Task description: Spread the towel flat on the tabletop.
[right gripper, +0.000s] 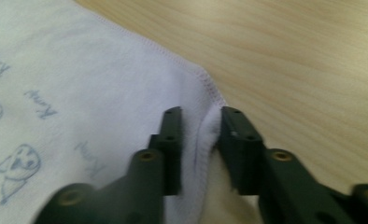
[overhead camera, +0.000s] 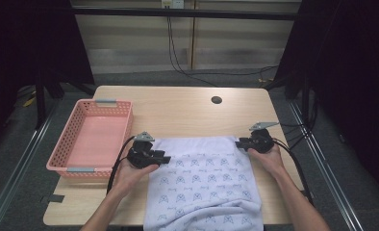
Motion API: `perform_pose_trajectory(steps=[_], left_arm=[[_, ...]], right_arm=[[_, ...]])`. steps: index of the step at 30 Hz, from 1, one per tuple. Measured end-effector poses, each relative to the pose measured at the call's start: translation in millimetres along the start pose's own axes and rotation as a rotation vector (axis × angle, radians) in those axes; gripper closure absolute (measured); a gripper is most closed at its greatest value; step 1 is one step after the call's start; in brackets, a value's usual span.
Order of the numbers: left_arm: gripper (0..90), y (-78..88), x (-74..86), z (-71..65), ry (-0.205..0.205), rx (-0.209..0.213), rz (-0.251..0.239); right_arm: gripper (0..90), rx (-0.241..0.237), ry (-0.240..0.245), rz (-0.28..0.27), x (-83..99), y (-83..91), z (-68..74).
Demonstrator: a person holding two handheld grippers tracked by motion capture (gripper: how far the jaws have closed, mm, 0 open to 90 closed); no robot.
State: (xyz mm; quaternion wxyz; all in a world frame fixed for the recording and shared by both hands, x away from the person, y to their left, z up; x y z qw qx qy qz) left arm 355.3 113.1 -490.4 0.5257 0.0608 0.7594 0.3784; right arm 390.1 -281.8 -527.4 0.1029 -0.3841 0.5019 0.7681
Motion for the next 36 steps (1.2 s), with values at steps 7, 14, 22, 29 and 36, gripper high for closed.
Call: perform_pose_trajectory(steps=[7,14,22,29,36], left_arm=[[56.6,-8.8,-1.8,9.3,0.02,-0.022,0.005],[56.0,-20.9,-8.6,17.2,0.003,-0.048,0.031],[52.7,-44.8,-12.7,51.6,0.09,-0.092,-0.014],[50.2,-49.0,-14.3,67.1,0.093,-0.174,0.035],[55.9,-55.2,-18.6,61.3,0.036,-0.123,0.074]], right_arm=[[86.4,-0.066,-0.061,0.024,7.0,11.8,0.6],[86.6,-0.087,-0.082,0.0,18.5,37.7,-10.0],[86.5,-0.096,-0.084,-0.008,24.4,43.9,-11.3],[86.4,-0.098,-0.086,-0.019,22.7,42.3,-12.5],[86.3,-0.103,-0.084,-0.024,20.4,40.5,-11.2]])
Point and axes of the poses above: each handheld gripper's, and its own axes: y roughly backward along the jaws, x roughly out of its underside, z roughly to its left, the point moved 3 cm from there along -y, roughly forward along the jaws, and after that the axes turned 9 degrees about -y, right-handed, at the moved point
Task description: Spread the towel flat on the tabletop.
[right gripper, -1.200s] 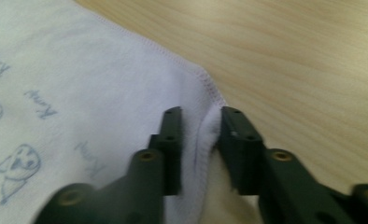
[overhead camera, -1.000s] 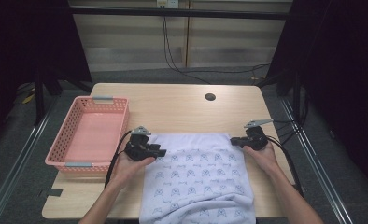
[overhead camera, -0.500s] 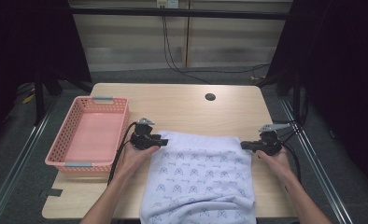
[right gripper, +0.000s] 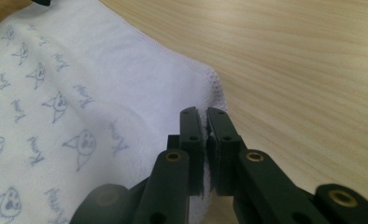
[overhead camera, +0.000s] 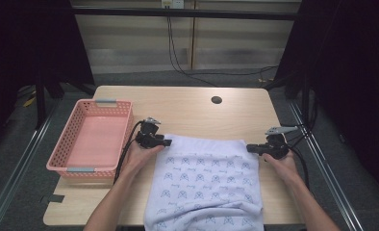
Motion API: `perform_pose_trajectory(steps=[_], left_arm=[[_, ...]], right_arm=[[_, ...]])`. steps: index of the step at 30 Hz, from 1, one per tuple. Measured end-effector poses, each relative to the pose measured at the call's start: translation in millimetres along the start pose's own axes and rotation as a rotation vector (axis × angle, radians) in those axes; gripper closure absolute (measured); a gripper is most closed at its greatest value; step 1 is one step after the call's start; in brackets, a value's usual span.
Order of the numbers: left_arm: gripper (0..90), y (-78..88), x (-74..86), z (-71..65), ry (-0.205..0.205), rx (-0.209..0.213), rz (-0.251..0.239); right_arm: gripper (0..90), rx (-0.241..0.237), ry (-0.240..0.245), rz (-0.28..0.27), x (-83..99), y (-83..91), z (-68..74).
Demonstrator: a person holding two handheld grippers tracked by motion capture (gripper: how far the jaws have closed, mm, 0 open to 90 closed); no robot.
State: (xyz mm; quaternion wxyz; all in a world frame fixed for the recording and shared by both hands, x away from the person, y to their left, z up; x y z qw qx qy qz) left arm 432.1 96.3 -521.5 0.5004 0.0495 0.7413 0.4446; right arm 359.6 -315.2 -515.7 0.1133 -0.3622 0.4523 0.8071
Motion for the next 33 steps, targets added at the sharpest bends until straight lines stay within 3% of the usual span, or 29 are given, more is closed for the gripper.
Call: perform_pose_trajectory(steps=[1,4,5,6,9,11,15,21,23,29,33], left_arm=[[57.9,-1.0,-0.8,-3.6,-0.021,-0.004,0.007],[75.4,-3.9,-1.3,-9.9,-0.037,0.031,0.011],[84.5,-4.7,-1.3,-10.7,-0.007,0.042,0.007],[86.4,-3.9,-1.2,-10.9,0.0,0.041,0.011],[87.0,0.1,1.0,-13.3,-0.007,0.069,-0.013],[87.0,10.2,-2.3,-15.6,0.005,0.098,-0.059],[87.1,34.1,-14.5,-16.5,-0.008,0.101,-0.114],[87.0,73.1,-33.6,-13.7,-0.04,0.07,-0.191],[87.1,85.3,-37.5,-9.9,-0.007,0.09,-0.258],[87.3,110.1,-47.8,-4.5,-0.037,0.074,-0.301],[87.3,125.2,-64.6,0.6,-0.054,0.048,-0.326]], right_arm=[[86.3,0.0,0.0,0.001,0.0,-0.3,0.3],[86.3,-0.006,-0.003,0.002,-0.5,-1.1,1.2],[86.3,-0.008,-0.003,0.0,-0.7,-1.0,1.5],[86.4,-0.008,-0.004,-0.006,-1.1,-0.6,1.7],[86.4,-0.023,-0.015,-0.029,-4.0,3.8,1.3],[86.4,-0.034,-0.026,-0.045,-7.1,7.6,1.8],[86.4,-0.058,-0.029,-0.11,-20.4,19.5,5.2],[86.6,-0.078,-0.021,-0.181,-45.1,34.6,12.2],[86.5,-0.082,-0.017,-0.21,-55.7,41.1,14.8],[86.5,-0.087,0.015,-0.271,-82.5,56.9,21.9],[86.5,-0.092,0.026,-0.298,-102.5,62.9,24.6]])
Point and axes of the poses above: each handheld gripper's, and its own axes: y roughly backward along the jaws, x roughly out of its underside, z roughly to its left, the point moved 3 cm from there along -y, roughly forward along the jaws, and after that the axes turned 9 degrees about -y, right-handed, at the moved point
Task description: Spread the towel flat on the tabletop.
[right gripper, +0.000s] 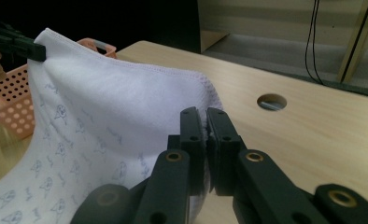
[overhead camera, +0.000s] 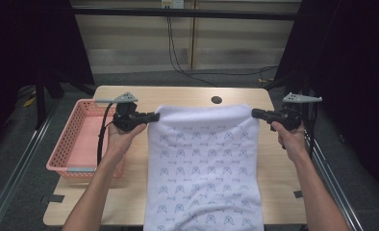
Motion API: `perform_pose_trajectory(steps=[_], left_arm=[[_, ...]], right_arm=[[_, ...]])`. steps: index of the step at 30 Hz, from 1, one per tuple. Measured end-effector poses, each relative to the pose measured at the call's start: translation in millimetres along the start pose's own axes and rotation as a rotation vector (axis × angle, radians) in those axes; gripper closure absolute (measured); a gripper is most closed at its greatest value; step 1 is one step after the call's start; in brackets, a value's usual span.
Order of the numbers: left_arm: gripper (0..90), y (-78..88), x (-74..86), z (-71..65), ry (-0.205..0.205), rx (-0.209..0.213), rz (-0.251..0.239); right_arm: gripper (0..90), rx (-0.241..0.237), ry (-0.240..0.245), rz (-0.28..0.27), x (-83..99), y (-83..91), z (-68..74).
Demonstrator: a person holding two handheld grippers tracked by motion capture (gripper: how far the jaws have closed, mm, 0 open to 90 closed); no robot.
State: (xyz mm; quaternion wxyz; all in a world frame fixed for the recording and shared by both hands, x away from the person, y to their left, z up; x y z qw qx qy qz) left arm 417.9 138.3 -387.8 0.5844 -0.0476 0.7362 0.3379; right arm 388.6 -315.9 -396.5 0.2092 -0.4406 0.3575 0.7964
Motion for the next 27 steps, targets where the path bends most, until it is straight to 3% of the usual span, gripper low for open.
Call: perform_pose_trajectory(steps=[10,18,25,27], left_arm=[[87.3,17.0,-48.8,21.3,-0.016,-0.06,-0.073],[87.4,18.7,-85.2,32.7,-0.01,-0.091,-0.136],[87.4,27.7,-130.8,39.0,-0.052,-0.128,-0.186],[87.3,32.2,-142.3,39.2,-0.08,-0.145,-0.188]], right_arm=[[86.6,-0.011,0.038,-0.089,-61.6,1.2,12.5],[86.8,0.044,0.043,-0.114,-105.2,-4.1,9.1],[86.8,0.064,0.058,-0.187,-150.0,6.8,14.0],[86.8,0.072,0.063,-0.207,-158.9,10.1,16.9]])
Point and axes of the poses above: each handheld gripper's, and its own axes: y roughly backward along the jaws, x roughly out of its underside, z roughly to its left, the point moved 3 cm from there along -y, roughly forward along the jaws, and after that the axes turned 9 degrees about -y, right-handed, at the moved point
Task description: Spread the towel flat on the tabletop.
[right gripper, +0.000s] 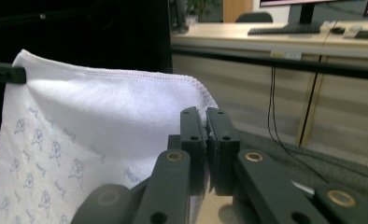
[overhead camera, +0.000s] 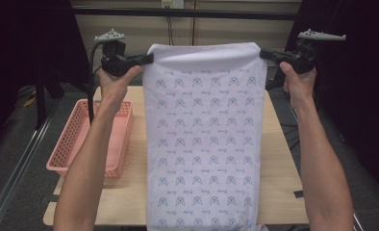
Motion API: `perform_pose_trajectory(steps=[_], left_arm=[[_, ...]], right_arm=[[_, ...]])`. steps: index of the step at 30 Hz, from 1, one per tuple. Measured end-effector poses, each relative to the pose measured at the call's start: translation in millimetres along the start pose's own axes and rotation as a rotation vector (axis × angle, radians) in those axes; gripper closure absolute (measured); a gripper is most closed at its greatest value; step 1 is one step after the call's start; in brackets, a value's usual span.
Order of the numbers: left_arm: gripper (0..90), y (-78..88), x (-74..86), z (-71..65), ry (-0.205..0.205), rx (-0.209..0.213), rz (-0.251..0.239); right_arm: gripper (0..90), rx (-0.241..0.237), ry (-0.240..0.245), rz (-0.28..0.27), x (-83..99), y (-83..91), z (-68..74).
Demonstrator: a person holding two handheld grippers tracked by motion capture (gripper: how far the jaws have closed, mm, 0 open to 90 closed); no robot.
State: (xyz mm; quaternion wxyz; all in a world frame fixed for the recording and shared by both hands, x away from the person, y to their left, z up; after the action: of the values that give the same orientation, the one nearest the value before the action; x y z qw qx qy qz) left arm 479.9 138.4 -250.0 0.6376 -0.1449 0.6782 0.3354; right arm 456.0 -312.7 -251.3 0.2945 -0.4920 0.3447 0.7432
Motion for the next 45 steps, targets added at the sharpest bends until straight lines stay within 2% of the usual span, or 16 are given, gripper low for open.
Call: perform_pose_trajectory(steps=[3,5,8,15,20,21,23,26,30,34,36,38,40,42,44,45], left_arm=[[87.3,3.1,-1.5,-1.8,-0.004,0.002,-0.001],[87.3,3.3,8.1,-3.8,0.004,0.008,0.015],[87.3,1.3,36.6,-8.7,0.032,0.032,0.056],[87.3,7.7,81.7,-37.8,0.009,0.09,0.148],[87.3,25.0,98.6,-74.1,-0.004,0.135,0.149],[87.3,28.6,102.6,-79.9,0.01,0.159,0.139],[87.3,35.3,113.1,-88.4,-0.001,0.164,0.157],[87.3,44.4,134.4,-101.2,0.03,0.2,0.158],[87.3,53.1,163.2,-123.3,0.035,0.23,0.21],[87.3,64.5,196.1,-143.7,0.043,0.236,0.324],[87.3,70.7,215.6,-148.4,0.083,0.257,0.353],[87.2,75.5,231.8,-154.0,0.094,0.279,0.369],[87.2,79.4,245.7,-160.6,0.132,0.304,0.385],[87.1,82.2,254.0,-165.6,0.14,0.313,0.41],[87.1,86.5,262.6,-170.1,0.171,0.339,0.417],[87.0,87.4,266.5,-171.5,0.167,0.337,0.431]], right_arm=[[86.8,-0.011,0.002,-0.026,-8.3,2.1,3.8],[86.8,-0.012,0.005,-0.015,-5.2,2.2,5.9],[86.8,-0.03,0.016,0.024,11.9,4.0,8.0],[86.9,-0.059,-0.012,0.11,72.9,15.3,7.9],[86.9,-0.089,-0.036,0.162,115.4,36.4,9.6],[86.9,-0.089,-0.035,0.176,123.9,41.4,10.8],[86.9,-0.107,-0.047,0.191,140.2,52.3,14.1],[86.9,-0.129,-0.056,0.232,164.4,66.1,19.6],[86.9,-0.139,-0.05,0.309,196.1,79.3,30.8],[86.9,-0.156,-0.079,0.379,231.4,90.4,42.0],[86.9,-0.163,-0.078,0.428,249.4,96.5,48.0],[86.9,-0.169,-0.096,0.444,262.7,103.1,51.8],[86.9,-0.172,-0.113,0.455,271.9,109.6,54.5],[86.9,-0.182,-0.133,0.468,280.5,114.7,57.6],[86.9,-0.18,-0.129,0.518,291.1,116.5,61.4],[86.9,-0.181,-0.136,0.541,296.7,117.2,63.2]])
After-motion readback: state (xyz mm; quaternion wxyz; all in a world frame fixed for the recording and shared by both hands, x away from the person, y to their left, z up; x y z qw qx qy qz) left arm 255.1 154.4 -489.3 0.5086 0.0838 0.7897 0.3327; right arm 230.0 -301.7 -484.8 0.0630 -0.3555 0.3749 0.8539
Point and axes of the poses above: each handheld gripper's, and its own axes: y roughly backward along the jaws, x roughly out of its underside, z roughly to its left, the point moved 3 cm from there along -y, roughly forward along the jaws, and after that the axes turned 9 degrees about -y, right-handed, at the moved point
